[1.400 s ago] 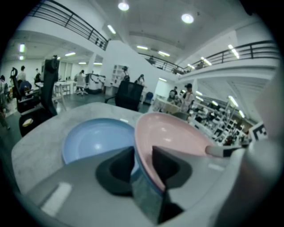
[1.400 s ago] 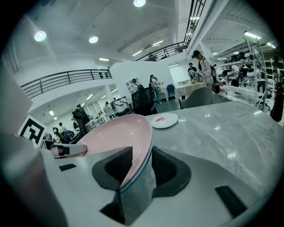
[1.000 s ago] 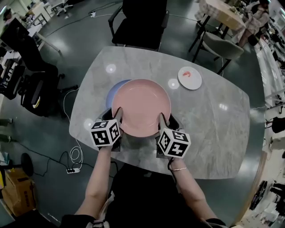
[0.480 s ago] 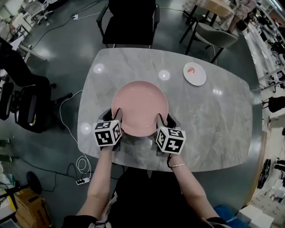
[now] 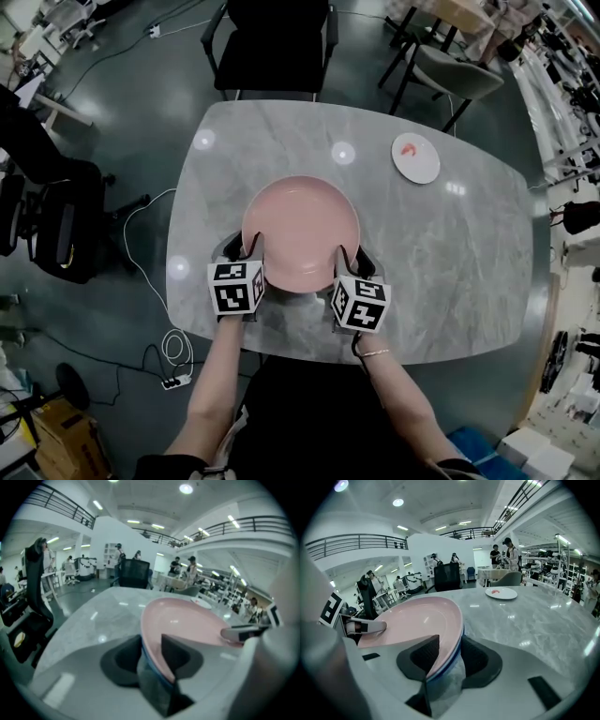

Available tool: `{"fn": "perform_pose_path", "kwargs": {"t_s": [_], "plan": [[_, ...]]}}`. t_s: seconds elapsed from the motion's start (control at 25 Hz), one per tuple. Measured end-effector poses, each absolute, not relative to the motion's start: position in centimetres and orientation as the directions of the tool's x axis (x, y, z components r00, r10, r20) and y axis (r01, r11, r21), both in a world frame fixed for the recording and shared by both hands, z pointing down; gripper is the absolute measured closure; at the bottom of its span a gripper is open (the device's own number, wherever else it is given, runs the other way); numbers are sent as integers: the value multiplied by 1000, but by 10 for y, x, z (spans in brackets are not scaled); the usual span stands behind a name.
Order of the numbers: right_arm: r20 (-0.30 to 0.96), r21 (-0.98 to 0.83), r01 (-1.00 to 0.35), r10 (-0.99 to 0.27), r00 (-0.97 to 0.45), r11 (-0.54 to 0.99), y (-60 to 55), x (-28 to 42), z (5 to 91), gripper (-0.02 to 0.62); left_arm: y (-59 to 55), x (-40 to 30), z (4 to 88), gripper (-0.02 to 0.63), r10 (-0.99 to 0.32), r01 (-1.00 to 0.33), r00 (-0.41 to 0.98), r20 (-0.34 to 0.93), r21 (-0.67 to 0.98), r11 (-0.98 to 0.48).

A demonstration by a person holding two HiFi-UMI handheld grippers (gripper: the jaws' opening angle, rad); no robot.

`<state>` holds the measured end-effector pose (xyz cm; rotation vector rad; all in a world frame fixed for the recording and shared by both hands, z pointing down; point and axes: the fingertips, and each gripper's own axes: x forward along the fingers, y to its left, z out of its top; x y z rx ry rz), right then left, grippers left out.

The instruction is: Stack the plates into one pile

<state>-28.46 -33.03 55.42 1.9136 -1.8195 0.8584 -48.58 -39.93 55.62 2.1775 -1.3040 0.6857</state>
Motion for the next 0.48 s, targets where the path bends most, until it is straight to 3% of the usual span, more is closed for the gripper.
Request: {"fn": "perform_pose_path", "kwargs": {"t_s": [0.48], "plan": [[626, -103, -993, -780, -20, -56, -334, -278, 557, 443, -401, -492, 555, 479, -675, -917, 377, 635, 152, -369]]}}
